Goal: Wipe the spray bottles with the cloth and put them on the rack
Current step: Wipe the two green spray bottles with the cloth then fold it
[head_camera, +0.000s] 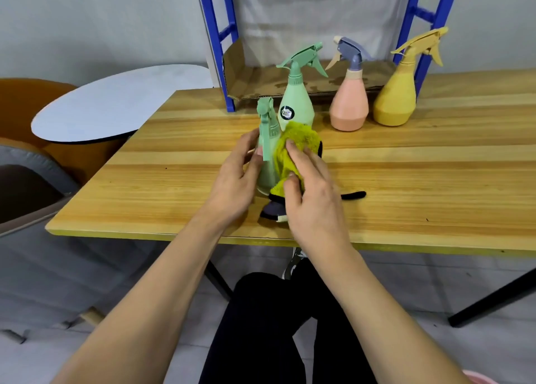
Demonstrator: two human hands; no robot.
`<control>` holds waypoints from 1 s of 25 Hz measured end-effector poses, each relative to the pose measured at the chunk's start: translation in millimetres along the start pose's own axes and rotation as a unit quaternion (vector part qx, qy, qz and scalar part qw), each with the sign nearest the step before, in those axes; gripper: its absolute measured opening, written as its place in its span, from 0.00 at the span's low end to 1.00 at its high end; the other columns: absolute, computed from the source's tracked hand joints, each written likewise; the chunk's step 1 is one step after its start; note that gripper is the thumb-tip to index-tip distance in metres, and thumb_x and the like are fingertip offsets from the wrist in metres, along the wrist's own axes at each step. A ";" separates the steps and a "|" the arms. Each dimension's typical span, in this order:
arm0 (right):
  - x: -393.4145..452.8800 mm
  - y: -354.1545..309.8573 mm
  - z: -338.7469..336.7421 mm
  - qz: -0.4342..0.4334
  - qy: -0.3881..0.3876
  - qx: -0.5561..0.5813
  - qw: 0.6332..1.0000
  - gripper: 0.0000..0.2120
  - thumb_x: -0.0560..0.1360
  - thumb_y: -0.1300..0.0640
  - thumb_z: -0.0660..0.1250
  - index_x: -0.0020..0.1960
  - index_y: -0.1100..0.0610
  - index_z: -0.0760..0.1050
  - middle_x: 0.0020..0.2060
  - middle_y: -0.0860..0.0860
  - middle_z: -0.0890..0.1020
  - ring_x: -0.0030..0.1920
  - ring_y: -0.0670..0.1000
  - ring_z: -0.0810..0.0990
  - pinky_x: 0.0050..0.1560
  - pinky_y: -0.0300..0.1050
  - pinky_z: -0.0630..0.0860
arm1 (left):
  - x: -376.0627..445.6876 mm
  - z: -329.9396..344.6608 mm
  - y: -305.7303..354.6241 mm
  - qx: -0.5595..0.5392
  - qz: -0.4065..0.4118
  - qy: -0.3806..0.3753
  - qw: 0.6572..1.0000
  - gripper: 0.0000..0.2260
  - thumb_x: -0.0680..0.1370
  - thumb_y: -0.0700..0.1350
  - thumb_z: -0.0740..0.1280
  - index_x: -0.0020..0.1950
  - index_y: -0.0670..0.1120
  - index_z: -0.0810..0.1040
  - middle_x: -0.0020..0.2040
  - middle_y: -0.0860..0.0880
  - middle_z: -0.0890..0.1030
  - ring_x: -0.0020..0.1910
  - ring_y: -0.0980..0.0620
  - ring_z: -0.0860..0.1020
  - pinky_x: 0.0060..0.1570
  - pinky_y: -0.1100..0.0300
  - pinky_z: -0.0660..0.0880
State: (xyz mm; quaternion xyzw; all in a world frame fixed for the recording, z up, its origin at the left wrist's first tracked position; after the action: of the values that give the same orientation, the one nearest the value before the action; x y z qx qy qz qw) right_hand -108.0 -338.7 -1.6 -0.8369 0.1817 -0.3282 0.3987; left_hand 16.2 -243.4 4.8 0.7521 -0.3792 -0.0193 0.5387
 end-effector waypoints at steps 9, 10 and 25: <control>-5.3 -5.7 5.7 -0.006 0.006 0.021 1.000 0.24 0.83 0.58 0.59 0.78 0.46 0.65 0.78 0.50 0.65 0.78 0.48 0.62 0.72 0.36 0.60 | -3.9 4.9 7.7 0.024 0.000 0.048 0.999 0.12 0.86 0.48 0.62 0.70 0.52 0.72 0.63 0.53 0.79 0.58 0.62 0.78 0.49 0.72 0.75; -9.4 0.0 6.4 0.010 0.010 0.023 1.000 0.24 0.83 0.58 0.59 0.78 0.47 0.66 0.77 0.51 0.67 0.77 0.49 0.64 0.74 0.39 0.62 | -4.1 4.4 7.2 0.026 -0.003 0.054 0.998 0.13 0.85 0.49 0.63 0.70 0.52 0.72 0.63 0.52 0.79 0.59 0.62 0.78 0.49 0.71 0.75; -22.0 -15.3 16.3 -0.016 0.044 0.042 0.998 0.25 0.84 0.58 0.57 0.80 0.47 0.61 0.80 0.52 0.61 0.80 0.50 0.59 0.75 0.45 0.62 | 7.5 -11.5 26.0 0.053 -0.013 0.004 0.999 0.15 0.83 0.53 0.67 0.69 0.51 0.80 0.57 0.55 0.86 0.57 0.58 0.83 0.59 0.54 0.81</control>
State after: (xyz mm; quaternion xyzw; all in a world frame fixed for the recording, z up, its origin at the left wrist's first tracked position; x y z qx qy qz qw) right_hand -111.8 -307.9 -6.1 -0.8069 0.1717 -0.3787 0.4196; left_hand 12.3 -242.1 33.9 0.7844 -0.3681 -0.0033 0.4992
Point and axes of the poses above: each hand's wrist, its own x-axis towards the middle knuckle, its own z-axis out of the palm, y = z × x, the point moved 1 cm from there along x, towards the middle knuckle
